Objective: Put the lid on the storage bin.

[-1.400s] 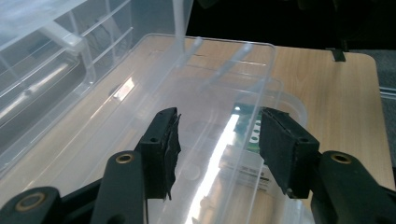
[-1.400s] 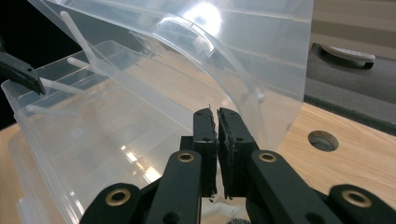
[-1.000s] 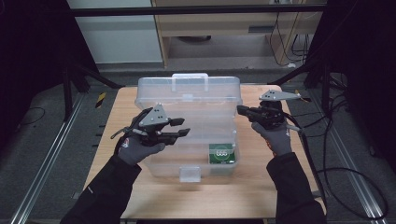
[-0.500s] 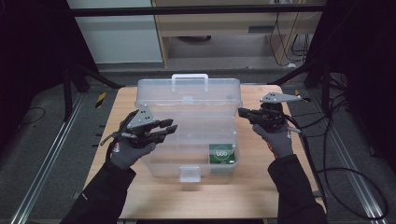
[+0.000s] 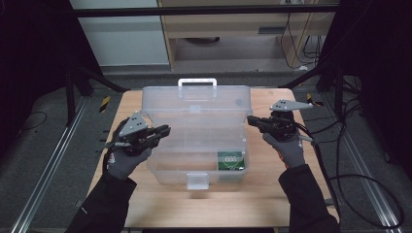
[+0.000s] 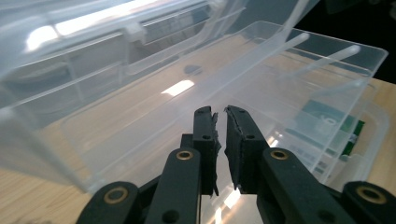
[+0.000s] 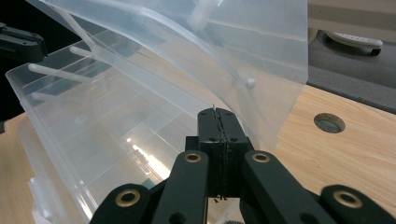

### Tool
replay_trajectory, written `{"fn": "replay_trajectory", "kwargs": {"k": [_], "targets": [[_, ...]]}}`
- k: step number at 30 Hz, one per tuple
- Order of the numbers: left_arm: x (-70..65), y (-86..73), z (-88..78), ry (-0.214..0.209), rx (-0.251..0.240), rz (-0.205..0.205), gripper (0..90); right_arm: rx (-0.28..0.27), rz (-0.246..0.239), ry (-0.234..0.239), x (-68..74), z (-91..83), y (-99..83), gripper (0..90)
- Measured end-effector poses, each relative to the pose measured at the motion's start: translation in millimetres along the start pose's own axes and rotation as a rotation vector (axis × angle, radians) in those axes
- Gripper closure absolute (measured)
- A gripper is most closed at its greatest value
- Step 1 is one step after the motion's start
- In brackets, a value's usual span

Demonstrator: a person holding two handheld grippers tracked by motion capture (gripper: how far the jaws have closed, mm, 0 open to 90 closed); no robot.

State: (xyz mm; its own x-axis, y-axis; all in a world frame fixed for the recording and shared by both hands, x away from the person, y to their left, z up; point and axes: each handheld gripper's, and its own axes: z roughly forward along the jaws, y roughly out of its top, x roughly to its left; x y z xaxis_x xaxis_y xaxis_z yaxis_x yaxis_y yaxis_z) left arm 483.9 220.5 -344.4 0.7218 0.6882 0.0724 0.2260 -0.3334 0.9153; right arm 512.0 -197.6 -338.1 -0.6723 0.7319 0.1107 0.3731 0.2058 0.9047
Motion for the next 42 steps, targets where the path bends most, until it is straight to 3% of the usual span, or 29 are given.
{"fn": "replay_trajectory", "kwargs": {"k": [7,14,26,35,42], "targets": [[9.5,-12.3,-12.5,0.064,0.01,-0.004,84.5,0.003,-0.006,0.004,4.3,-0.8,-4.1,90.0],[17.0,-21.8,-18.4,0.093,0.007,-0.026,86.0,0.022,-0.016,0.009,9.1,-0.6,-13.1,90.0],[23.3,-37.1,-31.8,0.098,0.01,-0.056,86.2,0.054,-0.047,0.004,18.5,-4.5,-27.1,90.0],[16.7,-55.1,-32.9,0.089,0.058,-0.037,85.3,0.098,-0.086,-0.031,30.8,-10.7,-43.9,90.0],[17.5,-72.0,-32.7,0.094,0.102,-0.05,84.6,0.147,-0.12,-0.073,36.4,-14.4,-59.8,89.9]]}}
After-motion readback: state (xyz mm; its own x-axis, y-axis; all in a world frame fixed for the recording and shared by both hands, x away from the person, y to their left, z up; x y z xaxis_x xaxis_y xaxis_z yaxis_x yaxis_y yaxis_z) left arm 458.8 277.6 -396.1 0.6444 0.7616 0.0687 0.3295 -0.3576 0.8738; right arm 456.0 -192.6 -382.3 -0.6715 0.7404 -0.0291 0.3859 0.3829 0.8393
